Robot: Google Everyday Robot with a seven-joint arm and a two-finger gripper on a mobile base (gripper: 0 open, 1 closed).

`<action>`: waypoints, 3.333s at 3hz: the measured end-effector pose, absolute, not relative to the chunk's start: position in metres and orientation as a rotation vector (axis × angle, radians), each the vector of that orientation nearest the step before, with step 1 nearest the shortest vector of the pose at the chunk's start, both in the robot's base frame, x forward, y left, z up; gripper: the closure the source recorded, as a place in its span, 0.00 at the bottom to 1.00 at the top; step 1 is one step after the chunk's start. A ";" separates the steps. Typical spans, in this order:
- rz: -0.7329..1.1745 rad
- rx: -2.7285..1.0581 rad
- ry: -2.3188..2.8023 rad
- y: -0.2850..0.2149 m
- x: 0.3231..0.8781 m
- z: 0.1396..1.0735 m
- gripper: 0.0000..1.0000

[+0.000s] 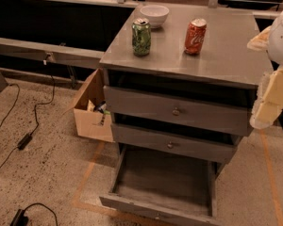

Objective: Place coke can into bottom drawer

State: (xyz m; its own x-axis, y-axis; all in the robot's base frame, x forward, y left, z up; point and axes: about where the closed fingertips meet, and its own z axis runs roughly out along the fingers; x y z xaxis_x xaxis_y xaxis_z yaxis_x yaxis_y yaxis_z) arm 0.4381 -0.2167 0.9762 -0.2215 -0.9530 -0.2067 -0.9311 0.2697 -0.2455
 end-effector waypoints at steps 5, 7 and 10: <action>0.248 -0.885 1.967 -0.284 0.551 0.943 0.00; 0.222 -0.686 1.845 -0.293 0.603 0.962 0.00; 0.143 -0.593 1.784 -0.288 0.636 0.935 0.00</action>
Offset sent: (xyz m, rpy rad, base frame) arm 0.0609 -0.0401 -0.0482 0.3684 -0.1679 -0.2579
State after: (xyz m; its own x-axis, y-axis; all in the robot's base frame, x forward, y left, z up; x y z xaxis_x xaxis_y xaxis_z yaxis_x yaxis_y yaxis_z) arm 0.6358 -0.2881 0.9349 -0.1800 -0.3179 -0.9309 -0.4620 0.8628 -0.2053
